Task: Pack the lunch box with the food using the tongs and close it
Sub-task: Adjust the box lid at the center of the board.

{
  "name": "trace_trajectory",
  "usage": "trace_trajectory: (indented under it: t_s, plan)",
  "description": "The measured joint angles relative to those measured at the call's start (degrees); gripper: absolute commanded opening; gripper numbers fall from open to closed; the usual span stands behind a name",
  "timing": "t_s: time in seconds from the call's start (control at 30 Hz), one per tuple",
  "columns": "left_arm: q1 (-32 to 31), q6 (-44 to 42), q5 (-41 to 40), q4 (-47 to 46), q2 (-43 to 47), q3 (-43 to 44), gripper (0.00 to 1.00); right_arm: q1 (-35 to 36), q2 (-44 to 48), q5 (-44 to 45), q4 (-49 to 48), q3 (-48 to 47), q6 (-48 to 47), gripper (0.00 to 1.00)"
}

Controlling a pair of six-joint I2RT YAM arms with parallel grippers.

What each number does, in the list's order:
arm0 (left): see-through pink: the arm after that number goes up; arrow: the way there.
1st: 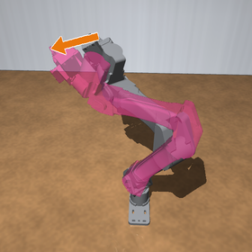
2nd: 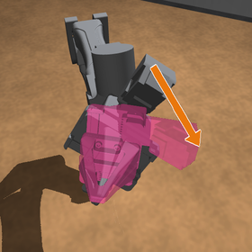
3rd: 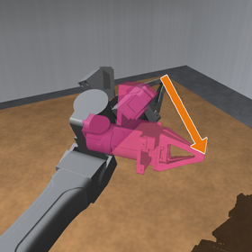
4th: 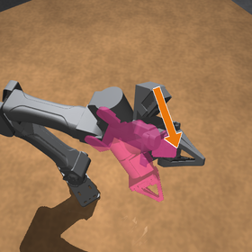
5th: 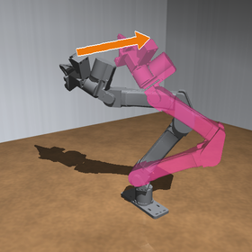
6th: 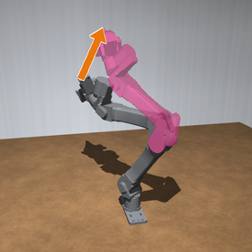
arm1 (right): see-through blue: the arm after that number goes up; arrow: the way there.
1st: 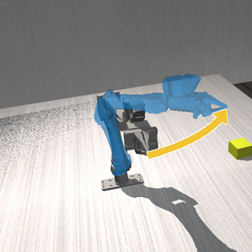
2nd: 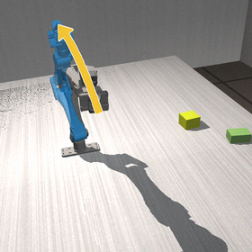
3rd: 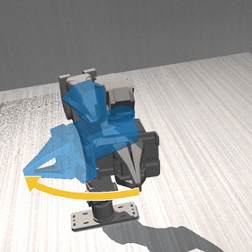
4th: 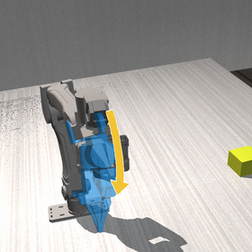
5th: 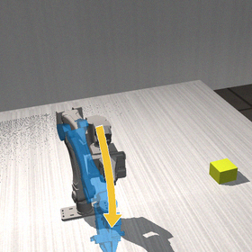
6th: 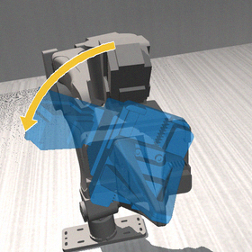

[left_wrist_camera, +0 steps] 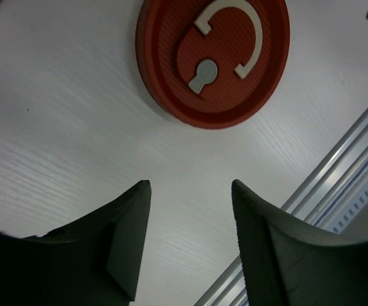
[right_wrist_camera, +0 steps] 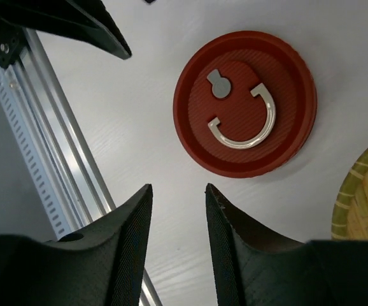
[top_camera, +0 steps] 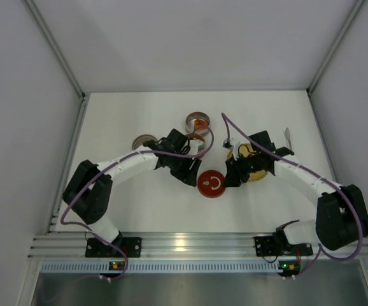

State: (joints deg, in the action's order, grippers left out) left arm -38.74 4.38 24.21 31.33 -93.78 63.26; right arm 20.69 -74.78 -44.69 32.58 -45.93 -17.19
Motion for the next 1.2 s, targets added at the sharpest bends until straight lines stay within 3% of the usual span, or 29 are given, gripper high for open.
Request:
trace_trajectory:
  t_s: [0.07, 0.33, 0.6, 0.77, 0.83, 0.9, 0.97, 1.0, 1.03, 1.13, 1.2]
  plan:
    - [-1.31, 3.56, -2.27, -1.68, -2.54, 1.88, 0.46, -0.17, -1.97, 1.25, -1.03, -1.44, 4.94, 0.38]
    - [-2.78, 11.80, -8.79, -5.95, -11.17, 4.72, 0.47, -0.24, 0.11, 5.95, -9.77, 1.01, 24.61, 0.40]
    - [-2.78, 15.67, -9.11, -9.11, -13.64, 4.74, 0.41, -0.24, -3.06, 6.75, -15.41, 3.96, 35.39, 0.42]
    - [-3.13, 16.74, -10.38, -9.60, -13.77, 4.94, 0.26, -0.24, -6.34, 9.46, -15.67, 3.96, 38.18, 0.73]
    - [-3.56, 16.90, -11.08, -9.73, -14.03, 5.53, 0.24, -0.24, -6.51, 10.86, -15.65, 3.96, 38.62, 0.75]
    - [-4.11, 17.00, -12.00, -9.94, -14.45, 6.21, 0.23, -0.24, -6.51, 12.02, -15.76, 3.93, 39.08, 0.72]
    - [-4.33, 17.20, -12.46, -10.16, -14.69, 6.56, 0.22, -0.24, -6.64, 12.74, -15.76, 3.93, 39.39, 0.63]
    - [-4.44, 17.29, -12.63, -10.16, -14.78, 6.73, 0.21, -0.24, -6.82, 12.81, -15.87, 3.91, 39.60, 0.58]
    - [-4.46, 17.44, -12.74, -10.27, -14.88, 6.86, 0.19, -0.24, -7.19, 12.76, -15.91, 3.89, 39.87, 0.45]
    - [-4.48, 18.03, -12.76, -10.36, -15.15, 7.15, 0.15, -0.22, -8.46, 12.07, -16.31, 3.87, 40.74, 0.37]
    - [-4.48, 18.14, -12.79, -10.45, -15.21, 7.17, 0.13, -0.11, -8.74, 11.87, -16.39, 3.87, 41.31, 0.37]
